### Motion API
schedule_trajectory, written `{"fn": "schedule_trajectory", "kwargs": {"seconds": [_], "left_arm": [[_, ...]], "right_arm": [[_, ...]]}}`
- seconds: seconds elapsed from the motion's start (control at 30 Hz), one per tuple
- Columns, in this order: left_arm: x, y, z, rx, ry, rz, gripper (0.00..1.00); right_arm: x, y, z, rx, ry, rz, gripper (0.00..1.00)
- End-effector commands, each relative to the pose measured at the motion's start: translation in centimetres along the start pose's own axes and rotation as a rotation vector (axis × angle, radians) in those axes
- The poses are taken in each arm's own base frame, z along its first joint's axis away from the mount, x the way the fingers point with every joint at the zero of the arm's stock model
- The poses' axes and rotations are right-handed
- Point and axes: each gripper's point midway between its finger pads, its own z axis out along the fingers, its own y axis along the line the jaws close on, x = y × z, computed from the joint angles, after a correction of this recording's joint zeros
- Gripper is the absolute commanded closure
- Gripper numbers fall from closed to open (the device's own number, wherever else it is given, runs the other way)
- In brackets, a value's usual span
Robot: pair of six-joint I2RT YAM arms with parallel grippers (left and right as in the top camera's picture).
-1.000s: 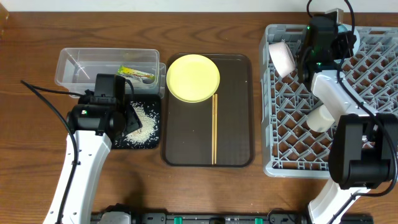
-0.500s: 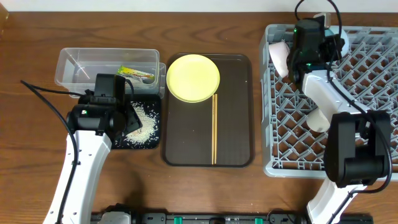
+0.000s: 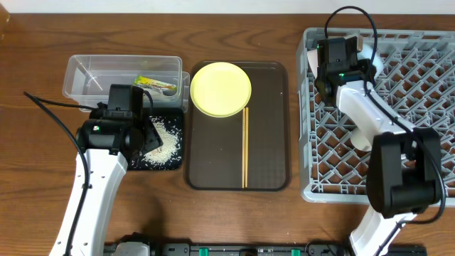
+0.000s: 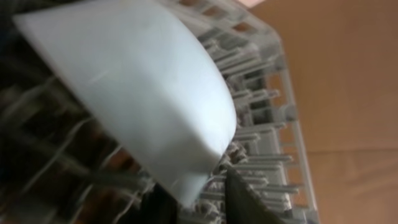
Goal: Sort waste into correct bins and load items into the dishwasher rack
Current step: 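Reach the right gripper to the chopsticks on the brown tray and grasp them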
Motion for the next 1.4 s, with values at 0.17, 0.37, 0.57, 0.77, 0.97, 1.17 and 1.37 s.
{"fn": "schedule_trajectory", "kwargs": {"seconds": [0.17, 0.37, 0.57, 0.77, 0.97, 1.17, 1.37], "left_arm": [[0.0, 0.1, -0.1, 0.001, 0.001, -0.021, 0.27], [-0.1, 0.1, -0.1, 0.001, 0.000, -0.021, 0.26], [0.0, 0.1, -0.1, 0.001, 0.000, -0.021, 0.26], [0.0, 0.1, -0.1, 0.001, 0.000, -0.021, 0.26], [0.0, 0.1, -0.1, 0.001, 0.000, -0.021, 0.26], [0.0, 0.1, -0.1, 0.001, 0.001, -0.021, 0.26], [0.0, 0.1, -0.1, 0.001, 0.001, -0.021, 0.26]], "right_arm": [[-4.0, -1.7, -8.9, -0.428, -0.169, 0.240, 0.49], [-4.2, 3.3, -19.5, -0.993, -0.210, 0.252, 0.52], [0.1, 8.9, -24.7, -1.189, -0.028, 0.151, 0.46], [4.6, 15.6, -26.7, -1.220, 0.114, -0.034, 0.49], [8.7, 20.4, -25.6, -1.152, 0.314, -0.050, 0.56], [11.4, 23.2, -23.8, -1.071, 0.432, -0.044, 0.56], [12.5, 24.4, -22.6, -1.035, 0.463, -0.060, 0.56]]}}
